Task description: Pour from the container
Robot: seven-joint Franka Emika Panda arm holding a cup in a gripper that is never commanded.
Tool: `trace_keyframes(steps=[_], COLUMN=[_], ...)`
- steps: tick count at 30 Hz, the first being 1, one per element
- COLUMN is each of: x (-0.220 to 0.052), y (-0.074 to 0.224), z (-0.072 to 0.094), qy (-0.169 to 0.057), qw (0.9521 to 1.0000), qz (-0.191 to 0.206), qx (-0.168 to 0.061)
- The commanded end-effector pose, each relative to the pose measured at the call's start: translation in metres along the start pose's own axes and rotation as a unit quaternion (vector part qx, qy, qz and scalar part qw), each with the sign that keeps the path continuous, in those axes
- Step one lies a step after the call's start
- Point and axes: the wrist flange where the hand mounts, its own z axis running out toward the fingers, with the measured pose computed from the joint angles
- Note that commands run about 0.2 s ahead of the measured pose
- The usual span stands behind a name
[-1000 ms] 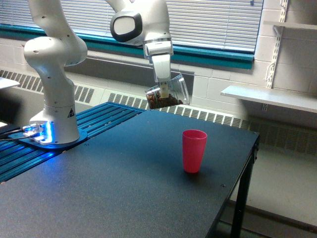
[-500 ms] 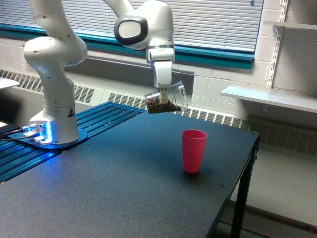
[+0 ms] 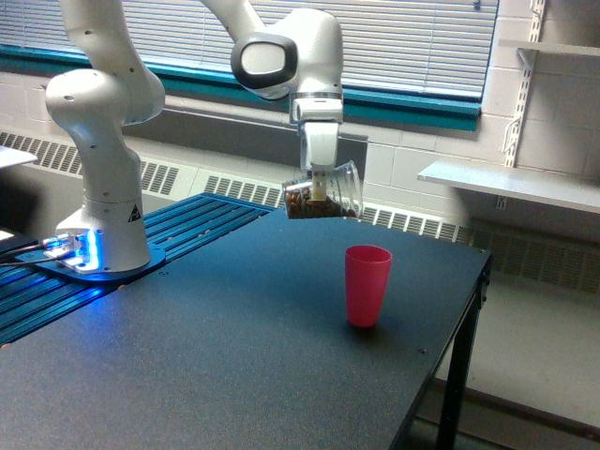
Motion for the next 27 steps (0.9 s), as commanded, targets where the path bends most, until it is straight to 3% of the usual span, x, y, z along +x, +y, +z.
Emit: trace_keyframes(steps=[1,27], x=[0.004,0.003], y=[-0.009,-0.020], z=[-0.003,0.004], qy=[0.002,-0.025], qw=[0.9998,0.9981], qz=[0.016,0.009], qx=[-0.010,-0.056])
